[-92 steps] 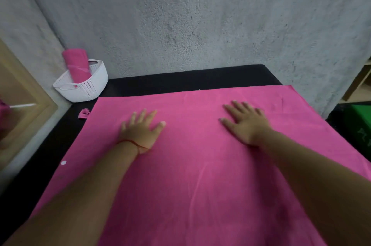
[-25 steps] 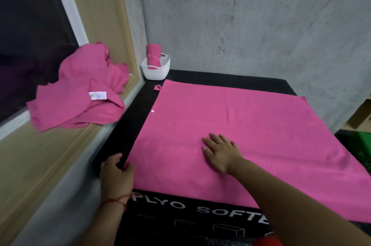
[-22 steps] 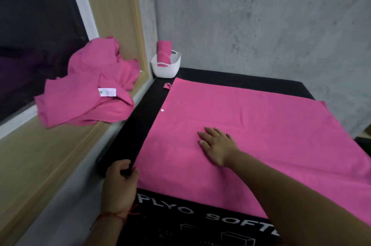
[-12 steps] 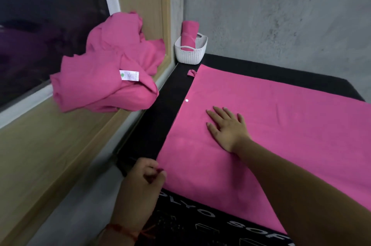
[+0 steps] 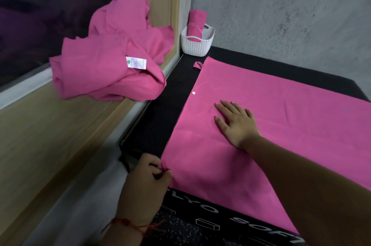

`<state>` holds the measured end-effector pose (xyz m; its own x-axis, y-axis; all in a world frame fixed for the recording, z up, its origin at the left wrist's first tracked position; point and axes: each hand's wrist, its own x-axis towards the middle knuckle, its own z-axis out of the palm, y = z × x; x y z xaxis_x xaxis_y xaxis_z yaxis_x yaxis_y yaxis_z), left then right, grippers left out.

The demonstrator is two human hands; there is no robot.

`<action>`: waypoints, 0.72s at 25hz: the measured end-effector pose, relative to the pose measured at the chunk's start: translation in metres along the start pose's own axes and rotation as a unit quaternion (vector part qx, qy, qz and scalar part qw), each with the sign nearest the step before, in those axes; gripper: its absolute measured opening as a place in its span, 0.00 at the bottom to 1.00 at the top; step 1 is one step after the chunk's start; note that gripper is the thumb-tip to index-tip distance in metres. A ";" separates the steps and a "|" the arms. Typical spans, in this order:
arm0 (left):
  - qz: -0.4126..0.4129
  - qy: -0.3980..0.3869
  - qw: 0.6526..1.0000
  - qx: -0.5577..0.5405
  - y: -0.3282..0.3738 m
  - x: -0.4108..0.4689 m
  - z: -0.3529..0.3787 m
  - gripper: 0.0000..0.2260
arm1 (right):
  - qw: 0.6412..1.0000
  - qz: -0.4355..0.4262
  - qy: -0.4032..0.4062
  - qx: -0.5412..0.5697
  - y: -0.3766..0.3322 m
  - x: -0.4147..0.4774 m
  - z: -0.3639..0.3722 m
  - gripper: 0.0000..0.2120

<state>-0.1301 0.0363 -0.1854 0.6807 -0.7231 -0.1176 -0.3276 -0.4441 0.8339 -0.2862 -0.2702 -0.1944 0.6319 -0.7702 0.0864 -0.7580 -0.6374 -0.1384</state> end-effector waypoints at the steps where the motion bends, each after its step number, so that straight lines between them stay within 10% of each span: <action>1: 0.019 -0.001 1.000 0.011 0.003 -0.001 -0.001 0.11 | 1.000 0.000 0.001 0.001 0.000 0.000 0.000 0.34; 14: 0.326 -0.122 0.936 0.055 0.022 -0.017 0.007 0.16 | 1.000 0.008 0.000 0.001 -0.001 -0.001 -0.002 0.30; 18: 0.287 -0.097 0.945 0.124 0.007 -0.004 -0.001 0.24 | 1.000 0.008 -0.001 0.000 -0.001 -0.001 -0.001 0.31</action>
<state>-0.1345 0.0365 -0.1786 0.2193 -0.9552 0.1987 -0.7659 -0.0424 0.6416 -0.2865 -0.2692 -0.1936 0.6202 -0.7800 0.0831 -0.7677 -0.6253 -0.1400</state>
